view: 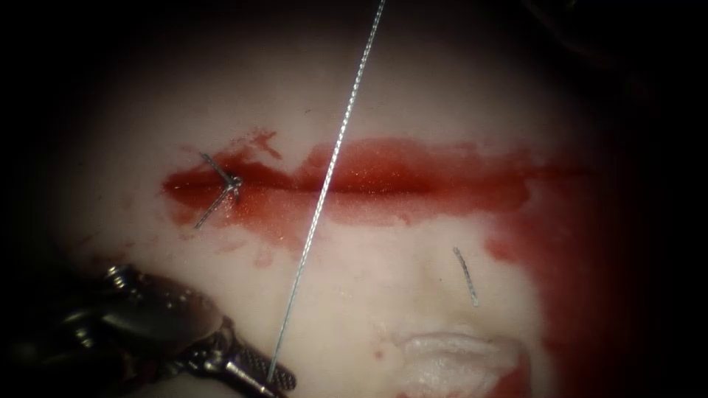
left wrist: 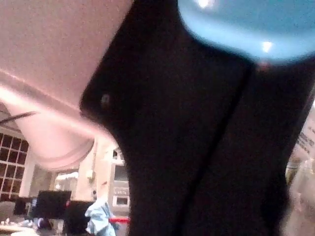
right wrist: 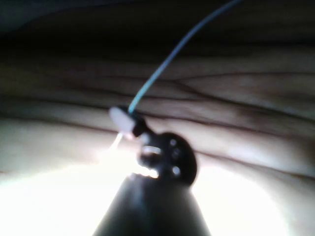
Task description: Wound Closure
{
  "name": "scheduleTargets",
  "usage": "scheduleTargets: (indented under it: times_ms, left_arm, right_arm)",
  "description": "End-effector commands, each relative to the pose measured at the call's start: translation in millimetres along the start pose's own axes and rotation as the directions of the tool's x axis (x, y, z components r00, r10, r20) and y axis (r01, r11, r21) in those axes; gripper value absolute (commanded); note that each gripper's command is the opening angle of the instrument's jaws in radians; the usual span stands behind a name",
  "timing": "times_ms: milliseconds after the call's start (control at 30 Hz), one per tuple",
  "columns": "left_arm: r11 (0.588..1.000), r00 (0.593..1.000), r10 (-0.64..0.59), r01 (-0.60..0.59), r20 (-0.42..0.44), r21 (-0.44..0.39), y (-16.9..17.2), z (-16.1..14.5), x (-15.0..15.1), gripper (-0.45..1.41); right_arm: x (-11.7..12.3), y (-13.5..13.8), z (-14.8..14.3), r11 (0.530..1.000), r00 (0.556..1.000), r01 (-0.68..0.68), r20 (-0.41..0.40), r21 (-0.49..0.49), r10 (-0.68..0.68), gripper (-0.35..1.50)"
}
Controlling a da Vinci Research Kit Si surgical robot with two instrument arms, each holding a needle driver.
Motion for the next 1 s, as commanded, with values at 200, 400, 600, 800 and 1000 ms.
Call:
scheduleTargets:
  times_ms: [200,400,600,800,1000]
  left_arm:
    - [0.995,0.992,-0.018,0.031,0.126,-0.097,0.1,-4.3,-4.9,-0.45]
    - [0.974,0.960,0.017,0.047,0.279,-0.220,2.6,-8.9,-10.2,-0.45]
    - [0.964,0.906,0.065,0.051,0.419,-0.261,4.3,-11.5,-14.3,-0.45]
    - [0.976,0.873,0.066,0.045,0.483,-0.214,3.1,-12.3,-15.0,-0.45]
    - [0.940,0.820,0.286,-0.140,0.497,-0.310,2.0,-12.5,-15.9,-0.45]
  right_arm:
    - [-0.1,-0.4,0.4,1.000,1.000,0.005,0.001,0.018,-0.005,-0.35]
    - [-3.0,-2.7,-3.7,0.982,0.982,-0.191,-0.001,-0.009,0.191,0.17]
    - [-6.4,-4.9,-5.5,0.908,0.872,-0.376,0.261,-0.183,0.413,0.31]
    - [-10.7,-6.3,-6.4,0.904,0.791,-0.409,0.444,-0.128,0.421,0.78]
    - [-15.6,-9.6,-7.6,0.861,0.699,-0.496,0.638,0.109,0.322,0.96]
